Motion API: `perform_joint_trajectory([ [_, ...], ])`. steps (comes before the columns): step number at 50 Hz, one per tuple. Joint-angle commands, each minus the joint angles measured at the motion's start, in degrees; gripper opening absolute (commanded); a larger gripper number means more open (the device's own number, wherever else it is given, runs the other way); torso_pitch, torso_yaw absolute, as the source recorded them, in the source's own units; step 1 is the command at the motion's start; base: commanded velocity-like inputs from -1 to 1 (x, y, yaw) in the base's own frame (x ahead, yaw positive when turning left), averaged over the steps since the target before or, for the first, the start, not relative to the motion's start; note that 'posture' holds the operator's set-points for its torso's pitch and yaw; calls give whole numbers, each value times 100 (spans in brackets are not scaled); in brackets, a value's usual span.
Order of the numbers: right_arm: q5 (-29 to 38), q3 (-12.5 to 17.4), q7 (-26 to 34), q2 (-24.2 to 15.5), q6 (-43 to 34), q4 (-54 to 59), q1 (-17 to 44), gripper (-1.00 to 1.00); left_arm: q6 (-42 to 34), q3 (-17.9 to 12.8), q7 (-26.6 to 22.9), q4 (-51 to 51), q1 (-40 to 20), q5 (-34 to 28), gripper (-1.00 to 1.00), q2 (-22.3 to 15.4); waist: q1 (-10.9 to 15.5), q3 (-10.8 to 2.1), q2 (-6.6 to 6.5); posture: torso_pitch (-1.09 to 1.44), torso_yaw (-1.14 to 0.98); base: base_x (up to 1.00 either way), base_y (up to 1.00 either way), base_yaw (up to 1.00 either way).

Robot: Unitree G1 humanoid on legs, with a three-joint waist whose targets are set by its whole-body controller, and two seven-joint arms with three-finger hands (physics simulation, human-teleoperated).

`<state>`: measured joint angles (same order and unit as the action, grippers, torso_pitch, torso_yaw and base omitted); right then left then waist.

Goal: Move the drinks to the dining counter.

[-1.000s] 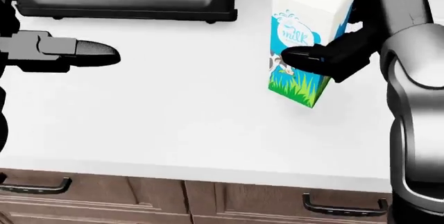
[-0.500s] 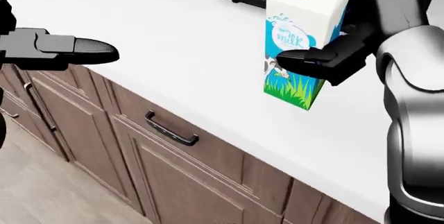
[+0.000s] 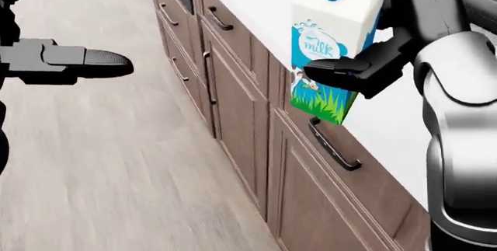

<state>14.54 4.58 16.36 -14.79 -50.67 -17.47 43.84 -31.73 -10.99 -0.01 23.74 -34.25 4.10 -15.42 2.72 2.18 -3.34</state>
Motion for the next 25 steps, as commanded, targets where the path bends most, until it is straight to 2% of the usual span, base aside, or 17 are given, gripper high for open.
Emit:
perform_joint_trajectory([
  [1, 62, 200, -94, -113, 212, -262, 238, -100, 184, 49, -18, 229, -217, 2, 100, -28, -52, -194, 30, 0, 0, 0, 0, 94],
  [5, 60, 194, -71, -115, 209, -291, 212, -100, 203, 65, -29, 225, -197, -27, 100, -8, -76, -65, 303, 0, 0, 0, 0, 95],
  [8, 62, 193, -68, -108, 214, -292, 204, -100, 201, 71, -38, 239, -189, -40, 100, 4, -126, -14, 523, 0, 0, 0, 0, 95],
  [9, 66, 191, -68, -107, 211, -292, 201, -100, 197, 69, -40, 242, -189, -41, 100, 6, -130, -24, 642, 0, 0, 0, 0, 95],
  [10, 65, 203, -78, -100, 228, -293, 169, -100, 185, 60, -49, 257, -182, -36, 100, 4, -138, -98, 832, 0, 0, 0, 0, 94],
  [11, 66, 200, -81, -97, 232, -295, 162, -100, 193, 58, -52, 250, -179, -44, 100, 0, -132, -202, 895, 0, 0, 0, 0, 95],
  [12, 63, 197, -88, -88, 253, -274, 156, -100, 193, 59, -59, 246, -186, -49, 100, -6, -172, -60, 786, 0, 0, 0, 0, 95],
  [13, 59, 193, -85, -89, 275, -248, 161, -100, 173, 60, -57, 250, -208, -45, 100, -2, -136, -33, 816, 0, 0, 0, 0, 94],
  [16, 53, 186, -88, -87, 322, -168, 205, -100, 199, 73, -62, 214, -229, -63, 100, 0, -118, -123, 672, 0, 0, 0, 0, 95],
  [19, 47, 195, -104, -75, 373, -112, 199, -100, 190, 79, -70, 195, -264, -68, 100, -1, -144, -75, 466, 0, 0, 0, 0, 95],
  [23, 46, 186, -85, -86, 358, -120, 221, -100, 289, 133, -91, 179, -242, -179, 100, -28, -192, -92, 108, 0, 0, 0, 0, 95],
  [24, 44, 189, -86, -81, 361, -136, 202, -100, 246, 102, -100, 191, -243, -150, 100, 2, -201, -107, -20, 0, 0, 0, 0, 95],
  [25, 46, 196, -93, -80, 359, -149, 186, -100, 243, 94, -115, 203, -242, -158, 100, -7, -197, -177, -217, 0, 0, 0, 0, 95],
])
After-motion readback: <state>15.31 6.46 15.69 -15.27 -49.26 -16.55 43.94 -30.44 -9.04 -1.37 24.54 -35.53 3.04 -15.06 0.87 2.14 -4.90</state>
